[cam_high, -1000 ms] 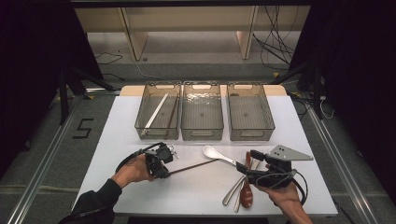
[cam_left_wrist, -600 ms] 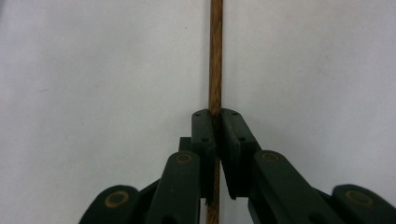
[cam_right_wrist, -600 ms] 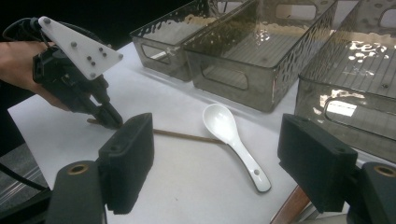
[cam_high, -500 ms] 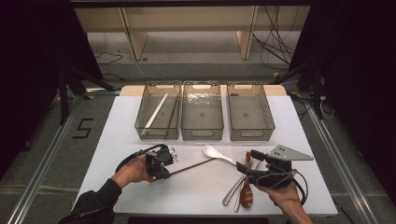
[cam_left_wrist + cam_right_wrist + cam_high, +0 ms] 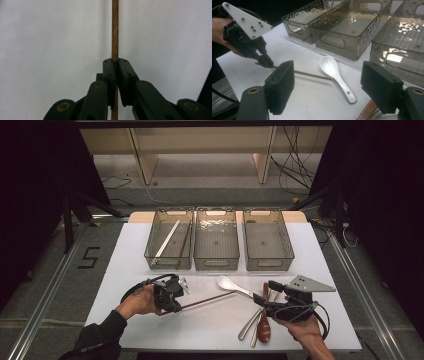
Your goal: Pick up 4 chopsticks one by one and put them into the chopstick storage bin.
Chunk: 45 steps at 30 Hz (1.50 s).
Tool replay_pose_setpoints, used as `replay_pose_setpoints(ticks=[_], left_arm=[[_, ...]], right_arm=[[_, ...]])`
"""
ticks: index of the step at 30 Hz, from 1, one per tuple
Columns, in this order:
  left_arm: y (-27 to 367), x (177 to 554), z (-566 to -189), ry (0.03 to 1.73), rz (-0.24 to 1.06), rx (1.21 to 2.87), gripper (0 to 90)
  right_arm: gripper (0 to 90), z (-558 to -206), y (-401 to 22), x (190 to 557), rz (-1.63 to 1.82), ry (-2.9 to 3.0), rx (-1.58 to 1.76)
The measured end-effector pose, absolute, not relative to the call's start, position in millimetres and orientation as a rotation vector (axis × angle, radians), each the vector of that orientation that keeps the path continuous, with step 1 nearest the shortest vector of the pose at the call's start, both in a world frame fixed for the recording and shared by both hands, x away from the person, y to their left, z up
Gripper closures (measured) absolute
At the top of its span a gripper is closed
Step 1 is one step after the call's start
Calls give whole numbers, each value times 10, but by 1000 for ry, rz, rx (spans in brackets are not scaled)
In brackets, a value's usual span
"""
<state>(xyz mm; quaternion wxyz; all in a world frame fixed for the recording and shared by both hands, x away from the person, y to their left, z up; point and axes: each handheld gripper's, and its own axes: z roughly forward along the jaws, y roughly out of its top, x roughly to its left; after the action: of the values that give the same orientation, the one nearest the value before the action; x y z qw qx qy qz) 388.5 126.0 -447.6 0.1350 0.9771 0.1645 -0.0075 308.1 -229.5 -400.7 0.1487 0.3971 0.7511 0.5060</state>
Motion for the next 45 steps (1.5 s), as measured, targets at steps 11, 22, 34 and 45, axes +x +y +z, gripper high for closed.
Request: replay_pose_setpoints(ticks=[11,22,34,45], left_arm=[[1332,3954,-4365,584,55,2723,841],[1452,4044,-4250,686,154,2601,842],[1586,4121,-4191,773,184,2511,842],[1720,4184,-4138,835,204,2438,842]], right_arm=[[280,-4006,-2295,3080,1455,2159,1141],[281,-4008,-2294,3081,1452,2161,1142],[280,-4008,-2293,3080,1452,2161,1141],[280,-4008,-2293,3079,1452,2161,1142]])
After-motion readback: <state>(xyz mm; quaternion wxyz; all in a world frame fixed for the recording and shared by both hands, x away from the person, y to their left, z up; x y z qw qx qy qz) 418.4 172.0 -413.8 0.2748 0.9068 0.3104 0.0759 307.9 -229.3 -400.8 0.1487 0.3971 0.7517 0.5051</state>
